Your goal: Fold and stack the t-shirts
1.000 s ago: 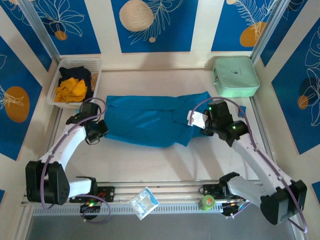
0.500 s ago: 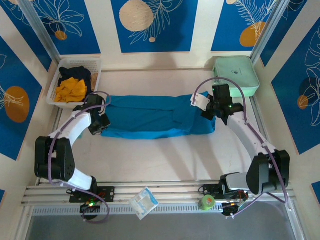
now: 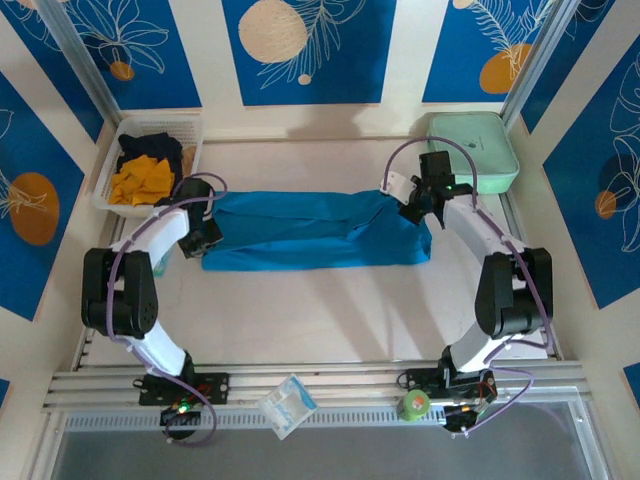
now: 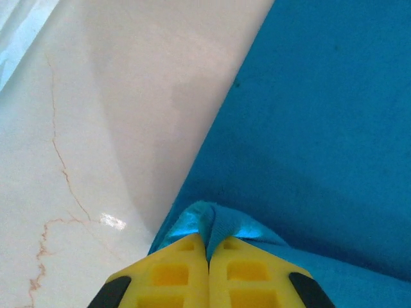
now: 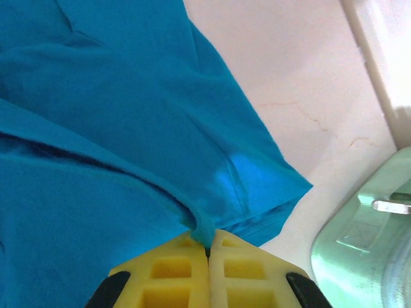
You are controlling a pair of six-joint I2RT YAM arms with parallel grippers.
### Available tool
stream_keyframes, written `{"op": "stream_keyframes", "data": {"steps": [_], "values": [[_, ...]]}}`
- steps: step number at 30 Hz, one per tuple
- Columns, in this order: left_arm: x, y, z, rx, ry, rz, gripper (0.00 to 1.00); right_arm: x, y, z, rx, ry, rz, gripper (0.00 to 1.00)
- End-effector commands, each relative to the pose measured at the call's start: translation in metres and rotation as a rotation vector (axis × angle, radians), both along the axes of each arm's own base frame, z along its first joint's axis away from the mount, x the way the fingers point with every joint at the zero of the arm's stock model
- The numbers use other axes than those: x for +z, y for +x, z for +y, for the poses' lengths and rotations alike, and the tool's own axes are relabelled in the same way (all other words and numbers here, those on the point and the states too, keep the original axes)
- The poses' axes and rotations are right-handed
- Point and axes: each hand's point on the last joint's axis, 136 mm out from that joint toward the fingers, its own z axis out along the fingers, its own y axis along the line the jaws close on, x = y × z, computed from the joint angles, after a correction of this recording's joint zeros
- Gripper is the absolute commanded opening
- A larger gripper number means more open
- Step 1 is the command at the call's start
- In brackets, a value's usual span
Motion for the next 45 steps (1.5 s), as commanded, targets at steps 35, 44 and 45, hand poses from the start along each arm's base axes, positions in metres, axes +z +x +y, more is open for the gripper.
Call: {"op": "stream_keyframes", "data": {"steps": [35,44,45], "values": [[-0.022,0.000,0.022,0.028,0.118,0.065,0.41,-0.079,0.083,-0.010,-0.487,0.137,0.228,0.29],[0.037,0.019,0.019,-0.001,0.105,-0.073,0.67,-0.041,0.062,-0.004,-0.559,0.215,0.184,0.39],[0.047,0.020,0.019,-0.004,0.104,-0.100,0.69,-0.034,0.055,-0.002,-0.562,0.236,0.176,0.41]]}}
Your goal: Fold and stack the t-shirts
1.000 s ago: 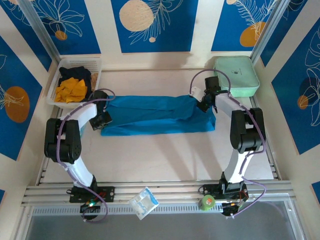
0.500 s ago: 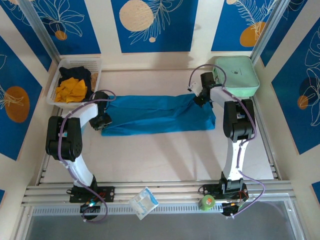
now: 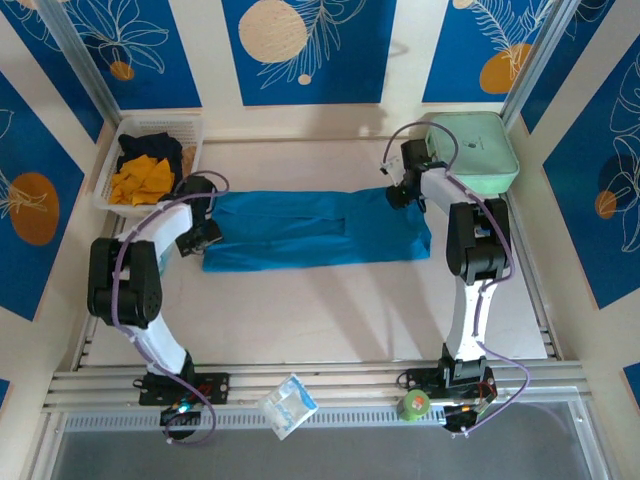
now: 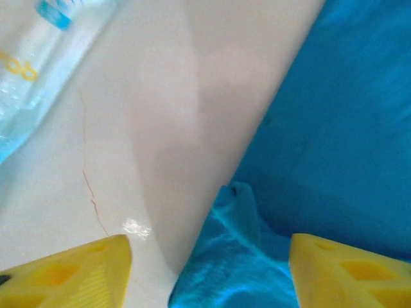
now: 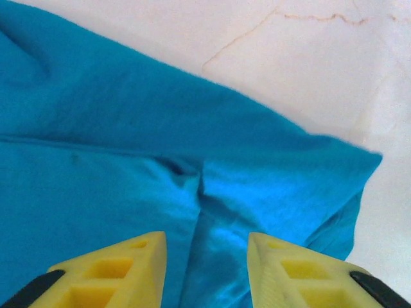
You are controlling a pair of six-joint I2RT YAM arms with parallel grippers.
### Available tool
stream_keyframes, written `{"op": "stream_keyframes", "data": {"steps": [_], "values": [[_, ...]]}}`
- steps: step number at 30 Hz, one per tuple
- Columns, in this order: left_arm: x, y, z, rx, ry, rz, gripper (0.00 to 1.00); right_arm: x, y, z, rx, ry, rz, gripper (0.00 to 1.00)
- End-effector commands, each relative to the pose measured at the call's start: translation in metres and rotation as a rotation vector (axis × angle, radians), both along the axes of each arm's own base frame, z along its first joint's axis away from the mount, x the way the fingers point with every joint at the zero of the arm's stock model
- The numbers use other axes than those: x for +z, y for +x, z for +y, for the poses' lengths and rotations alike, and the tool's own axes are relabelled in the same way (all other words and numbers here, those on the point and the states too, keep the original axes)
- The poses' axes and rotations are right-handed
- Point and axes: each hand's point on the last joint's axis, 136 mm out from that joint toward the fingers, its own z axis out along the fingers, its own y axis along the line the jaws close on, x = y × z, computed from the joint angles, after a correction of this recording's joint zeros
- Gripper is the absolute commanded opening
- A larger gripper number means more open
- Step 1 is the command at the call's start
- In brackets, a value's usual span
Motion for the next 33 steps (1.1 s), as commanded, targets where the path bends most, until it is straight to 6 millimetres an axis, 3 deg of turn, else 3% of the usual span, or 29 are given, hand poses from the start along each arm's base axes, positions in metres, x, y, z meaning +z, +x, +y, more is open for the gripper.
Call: {"op": "stream_keyframes", "data": {"steps": [1,5,7,10,14,19,20,27,33], "values": [[0.052,0.007,0.004,-0.016,0.011,-0.117,0.71,0.046,-0.019,0.010,-0.048,0.072,-0.077,0.42],[0.084,-0.001,0.004,-0.045,0.011,-0.194,0.80,0.069,-0.051,0.017,-0.076,0.139,-0.124,0.49],[0.092,-0.009,0.002,-0.066,0.001,-0.210,0.75,0.078,-0.067,0.022,-0.094,0.173,-0.136,0.49],[0.087,-0.024,-0.007,-0.102,-0.049,-0.188,0.44,0.089,-0.090,0.028,-0.174,0.253,-0.120,0.44],[0.053,-0.031,-0.024,-0.145,-0.137,-0.110,0.00,0.093,-0.118,0.028,-0.416,0.384,0.020,0.31],[0.006,-0.021,-0.042,-0.171,-0.209,-0.016,0.00,0.072,-0.149,0.050,-0.504,0.477,0.197,0.10],[-0.003,-0.017,-0.043,-0.173,-0.210,0.001,0.00,0.066,-0.152,0.051,-0.523,0.474,0.212,0.01],[-0.030,0.015,-0.036,-0.160,-0.146,0.029,0.00,0.024,-0.159,0.041,-0.669,0.414,0.300,0.00],[-0.059,0.032,-0.032,-0.161,-0.110,0.096,0.00,-0.007,-0.160,0.032,-0.787,0.352,0.363,0.00]]}}
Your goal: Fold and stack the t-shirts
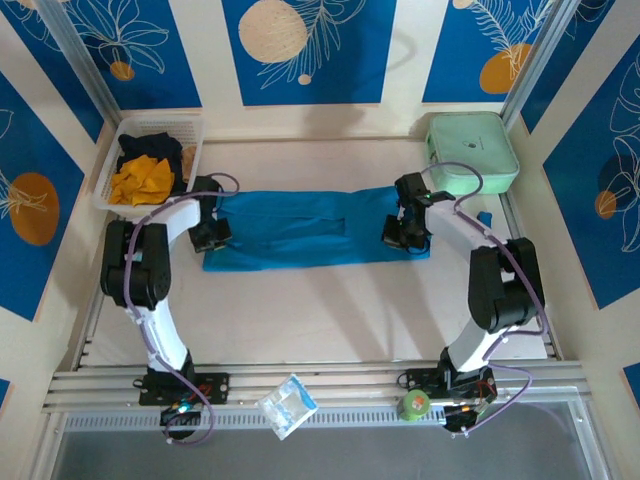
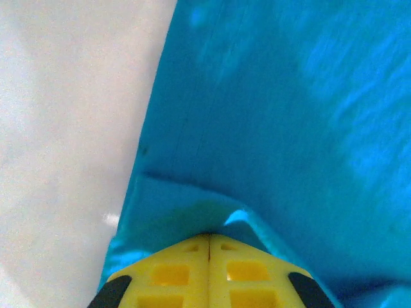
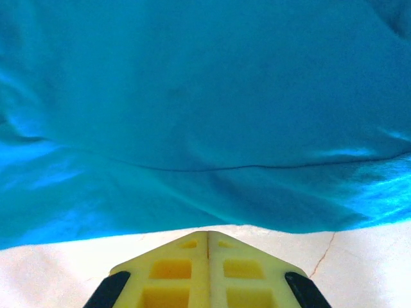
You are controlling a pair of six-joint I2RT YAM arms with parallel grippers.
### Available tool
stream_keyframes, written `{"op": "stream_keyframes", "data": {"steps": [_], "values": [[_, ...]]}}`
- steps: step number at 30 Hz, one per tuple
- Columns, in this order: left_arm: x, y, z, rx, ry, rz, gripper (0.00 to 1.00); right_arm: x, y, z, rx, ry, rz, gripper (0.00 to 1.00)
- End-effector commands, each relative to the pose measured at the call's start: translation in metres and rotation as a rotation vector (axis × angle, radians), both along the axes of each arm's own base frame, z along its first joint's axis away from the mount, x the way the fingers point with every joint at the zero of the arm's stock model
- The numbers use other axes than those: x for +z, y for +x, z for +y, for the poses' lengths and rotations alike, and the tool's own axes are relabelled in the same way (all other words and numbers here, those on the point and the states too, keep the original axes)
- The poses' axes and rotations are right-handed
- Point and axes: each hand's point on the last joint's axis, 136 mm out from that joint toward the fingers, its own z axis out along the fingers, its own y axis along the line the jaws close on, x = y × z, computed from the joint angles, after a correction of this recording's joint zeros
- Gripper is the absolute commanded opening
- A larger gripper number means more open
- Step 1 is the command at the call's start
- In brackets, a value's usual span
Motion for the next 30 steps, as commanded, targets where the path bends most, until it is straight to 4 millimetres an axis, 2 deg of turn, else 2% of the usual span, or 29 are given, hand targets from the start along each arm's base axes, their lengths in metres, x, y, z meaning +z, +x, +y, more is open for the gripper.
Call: {"op": "stream_keyframes", "data": {"steps": [1,3,5,7,11,15,18,22,24,30], "values": [[-0.014,0.009,0.002,-0.022,0.033,0.027,0.00,-0.015,-0.005,-0.008,-0.092,-0.024,0.070,0.00],[-0.016,0.008,-0.002,-0.028,0.012,0.046,0.00,-0.022,-0.004,-0.011,-0.112,-0.044,0.085,0.00],[-0.008,0.008,-0.010,-0.048,-0.014,0.037,0.00,-0.027,-0.002,-0.015,-0.122,-0.062,0.093,0.00],[0.009,0.008,-0.016,-0.081,-0.011,0.026,0.00,-0.030,0.002,-0.019,-0.128,-0.080,0.094,0.00],[0.058,0.011,-0.024,-0.159,0.052,0.007,0.00,-0.036,0.008,-0.028,-0.140,-0.112,0.103,0.00],[0.099,0.036,-0.034,-0.198,0.069,-0.079,0.10,-0.045,0.010,-0.035,-0.156,-0.116,0.122,0.00],[0.111,0.066,-0.044,-0.218,0.052,-0.127,0.11,-0.052,0.013,-0.036,-0.159,-0.105,0.135,0.00],[0.094,0.107,-0.050,-0.231,0.066,-0.132,0.06,-0.058,0.014,-0.033,-0.153,-0.086,0.152,0.00],[0.076,0.124,-0.056,-0.241,0.050,-0.117,0.02,-0.059,0.014,-0.031,-0.151,-0.077,0.156,0.00],[0.033,0.152,-0.065,-0.236,0.034,-0.115,0.03,-0.062,0.012,-0.031,-0.148,-0.074,0.165,0.00]]}}
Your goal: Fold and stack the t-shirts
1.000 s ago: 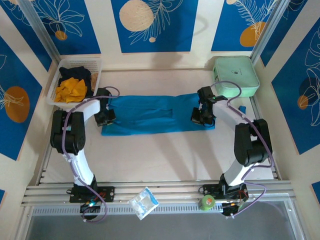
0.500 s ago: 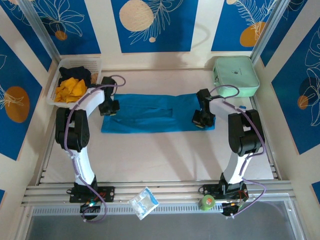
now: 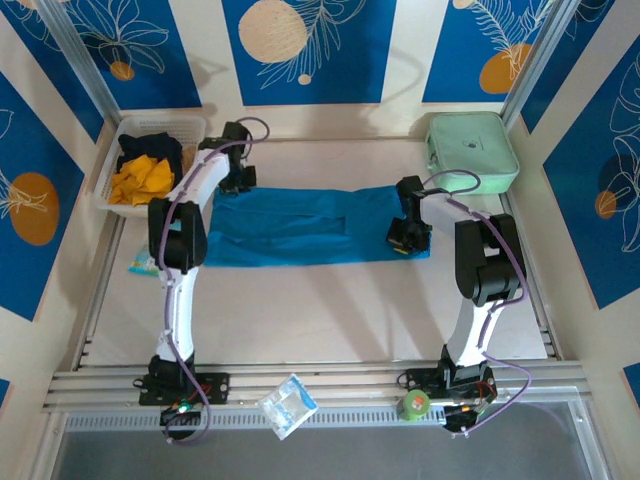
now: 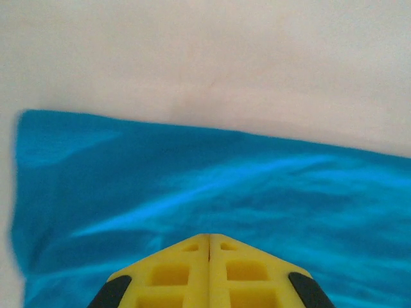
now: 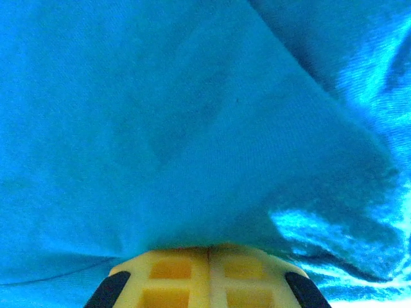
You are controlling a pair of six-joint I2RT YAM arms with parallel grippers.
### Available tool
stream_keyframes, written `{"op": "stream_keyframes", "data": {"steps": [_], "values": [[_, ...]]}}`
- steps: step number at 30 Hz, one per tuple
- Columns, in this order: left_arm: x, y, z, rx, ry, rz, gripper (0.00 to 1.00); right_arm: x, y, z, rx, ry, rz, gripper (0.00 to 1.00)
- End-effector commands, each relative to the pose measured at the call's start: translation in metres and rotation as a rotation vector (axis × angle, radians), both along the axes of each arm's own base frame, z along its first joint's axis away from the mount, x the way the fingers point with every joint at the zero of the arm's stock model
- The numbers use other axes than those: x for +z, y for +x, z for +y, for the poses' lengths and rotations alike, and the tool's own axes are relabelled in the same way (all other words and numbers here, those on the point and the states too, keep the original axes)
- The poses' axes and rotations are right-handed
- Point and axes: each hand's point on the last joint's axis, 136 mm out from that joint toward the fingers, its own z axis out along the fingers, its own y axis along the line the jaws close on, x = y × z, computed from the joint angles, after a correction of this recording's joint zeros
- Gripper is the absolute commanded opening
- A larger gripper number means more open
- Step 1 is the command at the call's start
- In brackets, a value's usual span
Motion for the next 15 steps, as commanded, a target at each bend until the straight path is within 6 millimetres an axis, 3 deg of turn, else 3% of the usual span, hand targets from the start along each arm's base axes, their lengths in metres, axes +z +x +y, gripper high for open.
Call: {"op": "stream_keyframes", "data": {"steps": [1,10,15], "values": [[-0.013,0.006,-0.001,-0.013,0.001,0.014,0.03,-0.014,-0.003,0.001,-0.004,0.015,0.037,0.00],[-0.052,0.001,0.013,0.056,0.066,0.056,0.03,-0.009,0.006,0.000,0.019,0.013,0.033,0.00],[-0.071,-0.025,0.016,0.077,0.070,0.130,0.00,-0.008,0.025,0.002,0.035,0.022,0.023,0.00]]}}
